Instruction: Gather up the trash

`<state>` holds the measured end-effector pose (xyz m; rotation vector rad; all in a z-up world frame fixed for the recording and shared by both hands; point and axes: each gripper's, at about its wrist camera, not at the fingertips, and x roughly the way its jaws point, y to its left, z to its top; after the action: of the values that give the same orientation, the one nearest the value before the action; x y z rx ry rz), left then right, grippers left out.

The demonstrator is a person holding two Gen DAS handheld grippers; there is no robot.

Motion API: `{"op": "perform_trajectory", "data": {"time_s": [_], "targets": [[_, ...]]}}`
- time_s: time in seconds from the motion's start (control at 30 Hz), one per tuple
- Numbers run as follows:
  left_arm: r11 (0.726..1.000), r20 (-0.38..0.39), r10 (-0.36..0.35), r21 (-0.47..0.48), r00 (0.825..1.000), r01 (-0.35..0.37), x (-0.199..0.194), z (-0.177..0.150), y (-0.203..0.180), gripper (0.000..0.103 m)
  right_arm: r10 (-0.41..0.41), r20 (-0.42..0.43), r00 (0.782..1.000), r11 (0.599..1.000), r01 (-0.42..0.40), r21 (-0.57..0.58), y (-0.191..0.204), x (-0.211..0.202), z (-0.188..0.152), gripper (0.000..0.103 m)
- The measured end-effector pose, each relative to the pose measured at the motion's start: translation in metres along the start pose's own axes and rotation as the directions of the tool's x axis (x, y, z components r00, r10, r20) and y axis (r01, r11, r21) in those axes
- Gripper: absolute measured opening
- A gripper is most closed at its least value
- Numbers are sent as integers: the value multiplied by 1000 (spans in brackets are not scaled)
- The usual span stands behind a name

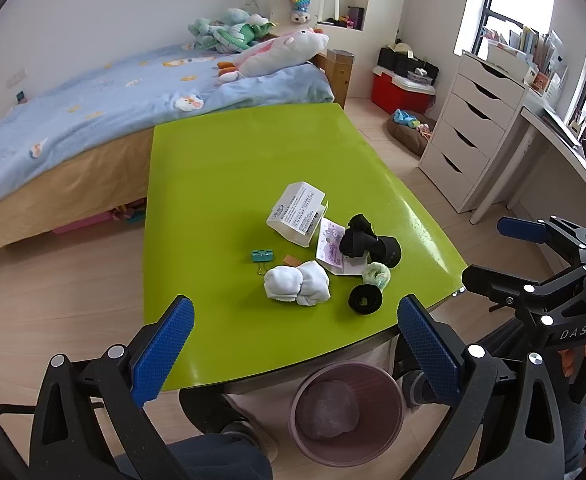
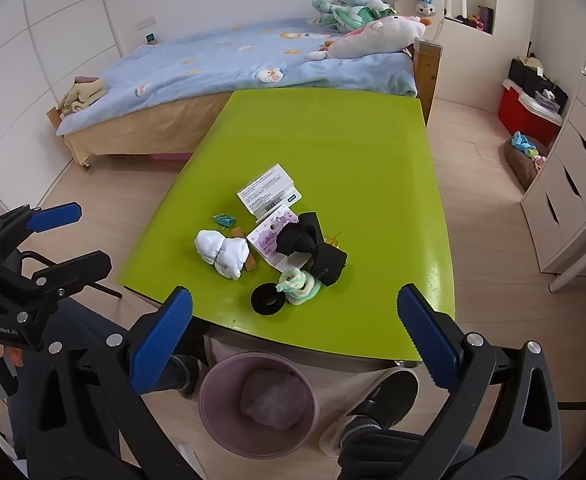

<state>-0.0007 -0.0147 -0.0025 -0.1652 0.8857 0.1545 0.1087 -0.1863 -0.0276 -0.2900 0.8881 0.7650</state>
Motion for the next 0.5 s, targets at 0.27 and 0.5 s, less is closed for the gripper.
{"op": "perform_trajectory", "data": {"time_s": [0.27, 0.5], "targets": [[1000, 1, 20, 0, 1000, -20, 3, 0, 2, 98, 7, -25, 1000, 1000, -7, -19, -4, 13, 8, 100], [1000, -19, 17, -16, 1000, -17, 9, -1, 7, 98, 2, -119, 993, 994, -15, -110, -9, 60, 32, 100]]}}
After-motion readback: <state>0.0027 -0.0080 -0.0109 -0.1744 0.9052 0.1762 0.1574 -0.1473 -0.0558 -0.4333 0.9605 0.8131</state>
